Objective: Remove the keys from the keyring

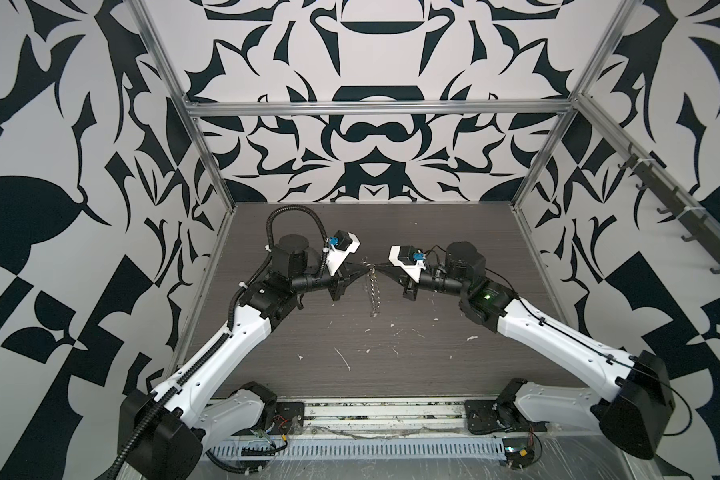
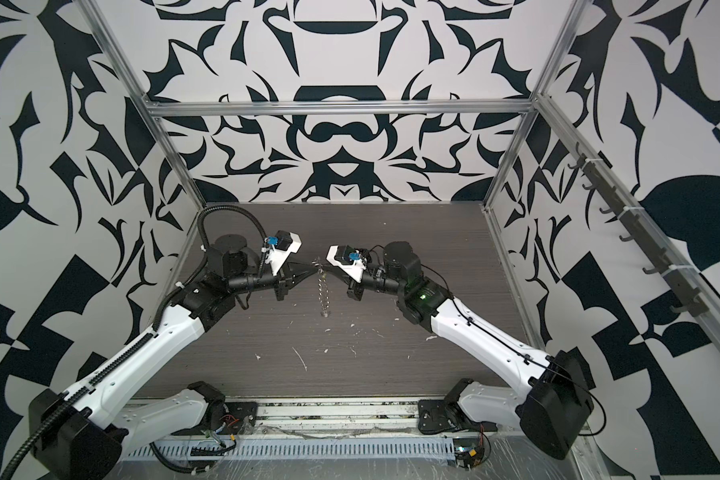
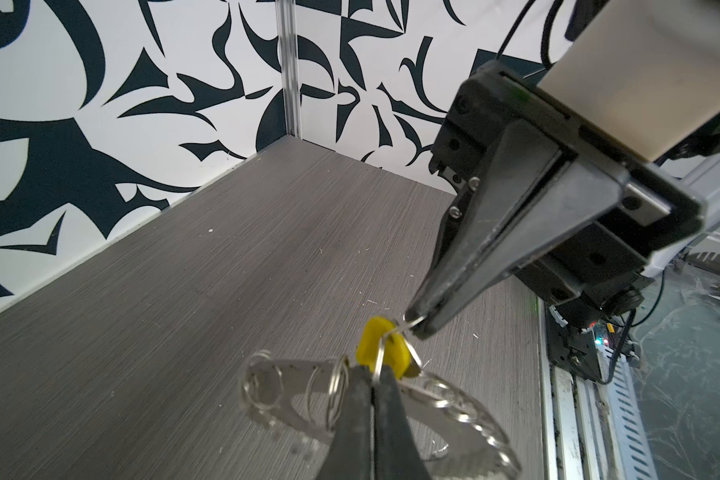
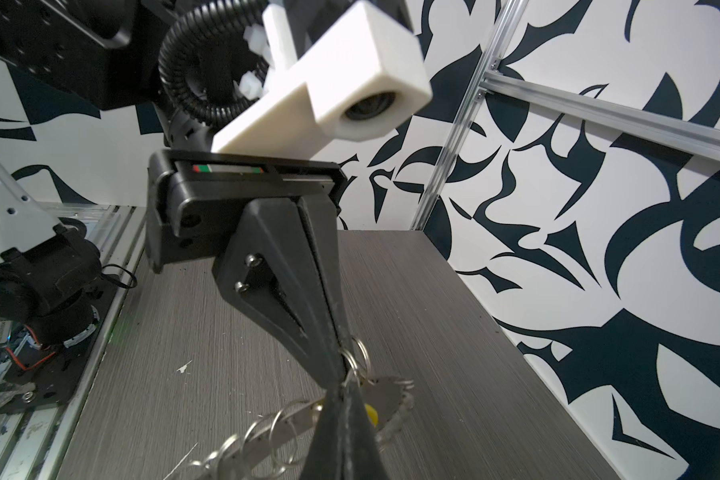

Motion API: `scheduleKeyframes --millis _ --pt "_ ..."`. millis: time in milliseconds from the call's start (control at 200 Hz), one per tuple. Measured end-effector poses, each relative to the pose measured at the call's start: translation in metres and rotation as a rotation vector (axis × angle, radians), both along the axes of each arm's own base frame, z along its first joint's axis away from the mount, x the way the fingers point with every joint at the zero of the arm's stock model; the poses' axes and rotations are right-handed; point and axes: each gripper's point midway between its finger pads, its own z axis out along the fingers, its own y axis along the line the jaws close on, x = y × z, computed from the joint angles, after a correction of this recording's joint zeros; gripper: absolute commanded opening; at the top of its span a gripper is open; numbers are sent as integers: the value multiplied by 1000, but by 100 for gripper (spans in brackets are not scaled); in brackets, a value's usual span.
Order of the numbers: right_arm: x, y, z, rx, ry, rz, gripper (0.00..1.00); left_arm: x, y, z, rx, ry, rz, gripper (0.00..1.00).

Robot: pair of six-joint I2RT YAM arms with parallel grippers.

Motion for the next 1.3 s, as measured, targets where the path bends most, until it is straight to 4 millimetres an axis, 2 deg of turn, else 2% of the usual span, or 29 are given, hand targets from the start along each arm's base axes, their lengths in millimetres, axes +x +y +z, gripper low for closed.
scheduleKeyframes --millis 660,1300 --pt "2 10 -3 -2 70 27 0 5 5 -3 1 38 40 0" --pt "-9 4 11 -51 67 69 0 -6 0 12 -70 0 -25 0"
